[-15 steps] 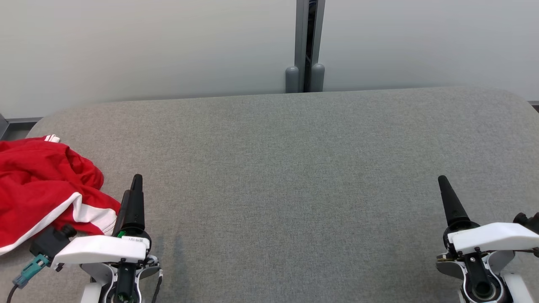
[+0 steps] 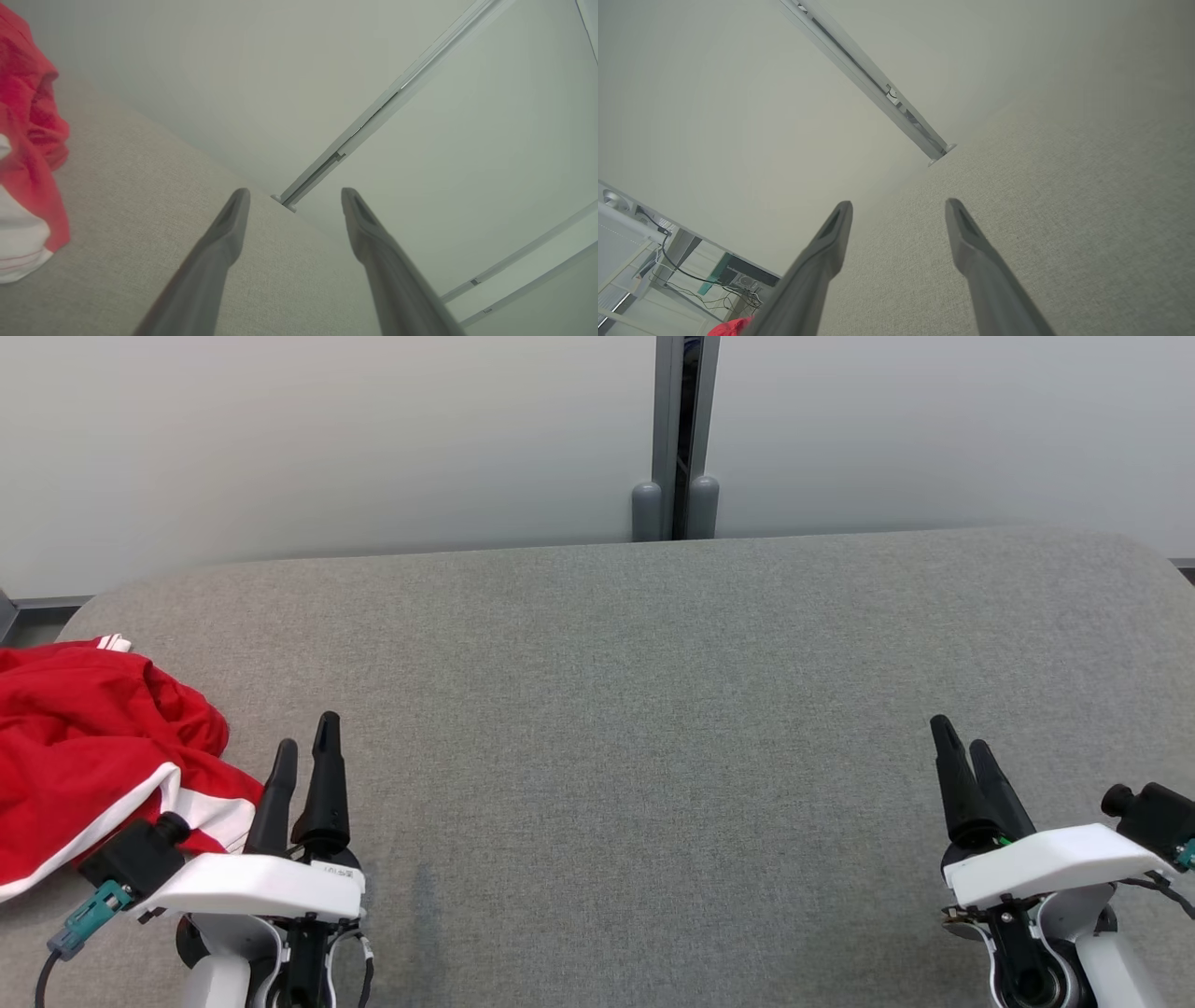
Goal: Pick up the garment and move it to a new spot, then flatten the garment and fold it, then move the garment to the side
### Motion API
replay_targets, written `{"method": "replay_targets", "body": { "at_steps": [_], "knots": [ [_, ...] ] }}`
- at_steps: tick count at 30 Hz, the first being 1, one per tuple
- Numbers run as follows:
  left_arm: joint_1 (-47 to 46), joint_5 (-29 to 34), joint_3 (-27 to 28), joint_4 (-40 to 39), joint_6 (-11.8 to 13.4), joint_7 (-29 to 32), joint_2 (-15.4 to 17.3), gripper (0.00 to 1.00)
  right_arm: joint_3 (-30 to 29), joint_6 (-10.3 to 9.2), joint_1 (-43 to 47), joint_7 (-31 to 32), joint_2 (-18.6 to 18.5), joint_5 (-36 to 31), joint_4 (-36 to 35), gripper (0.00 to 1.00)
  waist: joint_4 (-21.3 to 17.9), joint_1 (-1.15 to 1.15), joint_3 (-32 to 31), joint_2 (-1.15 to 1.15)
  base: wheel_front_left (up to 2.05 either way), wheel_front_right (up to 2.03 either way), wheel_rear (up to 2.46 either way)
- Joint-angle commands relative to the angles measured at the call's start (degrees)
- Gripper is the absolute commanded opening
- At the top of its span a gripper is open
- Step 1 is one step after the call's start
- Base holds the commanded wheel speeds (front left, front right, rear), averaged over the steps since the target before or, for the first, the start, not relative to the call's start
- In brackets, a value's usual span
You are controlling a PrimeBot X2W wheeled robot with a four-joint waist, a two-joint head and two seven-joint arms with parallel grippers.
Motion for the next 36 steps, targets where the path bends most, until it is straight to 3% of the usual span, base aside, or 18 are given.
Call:
{"method": "replay_targets", "body": {
  "at_steps": [1, 12, 36],
  "knots": [
    [-0.38, 2.50, -0.28, -1.39, 0.45, -0.57, 0.36, 1.00, 0.58, 0.24, -0.50, -0.92, -0.72, -2.25, -1.39, 1.00, 0.00, 0.00, 0.02, 0.00, 0.00, 0.00, 0.00],
    [0.52, 10.89, -0.92, -2.87, 2.11, -2.22, 0.46, 1.00, 1.90, 0.27, 0.30, -3.25, -0.62, -10.76, -3.10, 1.00, -0.02, 0.00, 0.21, 0.00, 0.00, 0.00, 0.00],
    [2.10, 23.96, -1.79, -5.21, 2.00, -5.13, 0.62, 1.00, 4.19, 0.35, 2.13, -7.35, -0.36, -23.17, -6.59, 1.00, 0.20, 0.00, 0.58, 0.00, 0.00, 0.00, 0.00]
  ]
}}
